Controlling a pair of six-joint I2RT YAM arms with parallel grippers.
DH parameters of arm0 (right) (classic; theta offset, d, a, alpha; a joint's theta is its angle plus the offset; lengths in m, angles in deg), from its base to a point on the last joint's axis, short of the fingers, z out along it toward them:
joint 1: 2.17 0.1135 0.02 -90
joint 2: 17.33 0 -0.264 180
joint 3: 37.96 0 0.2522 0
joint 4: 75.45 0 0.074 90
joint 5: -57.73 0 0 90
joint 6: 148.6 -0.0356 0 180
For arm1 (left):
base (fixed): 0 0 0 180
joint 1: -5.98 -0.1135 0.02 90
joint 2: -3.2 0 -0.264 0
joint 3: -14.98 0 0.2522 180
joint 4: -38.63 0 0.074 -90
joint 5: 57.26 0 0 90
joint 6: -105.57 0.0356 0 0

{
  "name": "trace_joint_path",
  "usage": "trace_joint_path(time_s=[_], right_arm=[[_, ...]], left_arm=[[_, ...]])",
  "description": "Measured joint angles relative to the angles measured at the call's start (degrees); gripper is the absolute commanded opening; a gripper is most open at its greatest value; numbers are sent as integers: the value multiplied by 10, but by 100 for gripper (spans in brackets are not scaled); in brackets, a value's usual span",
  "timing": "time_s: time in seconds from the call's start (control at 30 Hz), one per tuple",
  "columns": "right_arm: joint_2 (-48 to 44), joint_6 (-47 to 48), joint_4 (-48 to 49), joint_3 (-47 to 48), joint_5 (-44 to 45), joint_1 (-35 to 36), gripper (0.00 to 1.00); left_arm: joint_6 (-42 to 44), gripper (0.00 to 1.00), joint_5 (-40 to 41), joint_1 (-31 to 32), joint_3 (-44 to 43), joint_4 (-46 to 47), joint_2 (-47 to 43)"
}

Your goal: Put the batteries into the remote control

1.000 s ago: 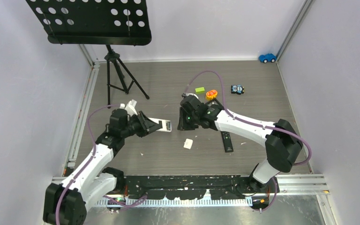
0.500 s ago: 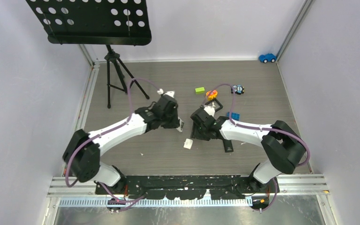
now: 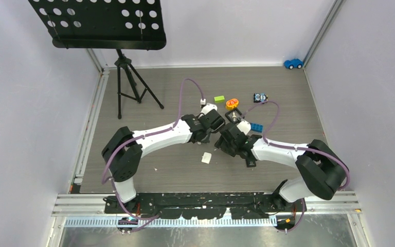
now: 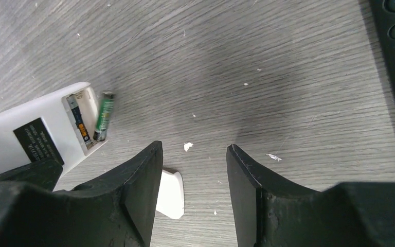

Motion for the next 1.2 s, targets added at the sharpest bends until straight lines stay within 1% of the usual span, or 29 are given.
trace_joint_path(time_s=[0.17,0.3,0.4,0.5,0.63,0.77,0.83,0.9,0.97,1.1,1.2], right_arm=[[-4,-50,47,-34,1,-6,50],[-22,-92,72,-64,8,-11,49],[-38,-102,69,-77,14,-13,49],[-39,-94,42,-67,18,-15,50],[-16,-64,-3,-31,25,-15,50],[23,-19,-42,17,43,-15,50],[43,4,-60,40,57,-15,48],[62,23,-77,62,69,-15,44],[81,43,-92,83,77,-15,37],[108,71,-124,115,87,-15,19],[123,87,-146,133,101,-14,9]], left_arm=[[16,0,57,23,-41,-31,27],[35,0,105,54,-90,-58,63],[37,0,122,64,-97,-65,72],[37,0,133,59,-93,-65,68],[37,0,118,36,-52,-57,30],[35,0,80,-10,6,-38,-46],[33,0,58,-35,35,-24,-90],[32,0,39,-58,59,-11,-125],[30,0,13,-77,87,7,-161],[30,0,-34,-103,138,34,-217],[28,0,-67,-121,174,54,-253]])
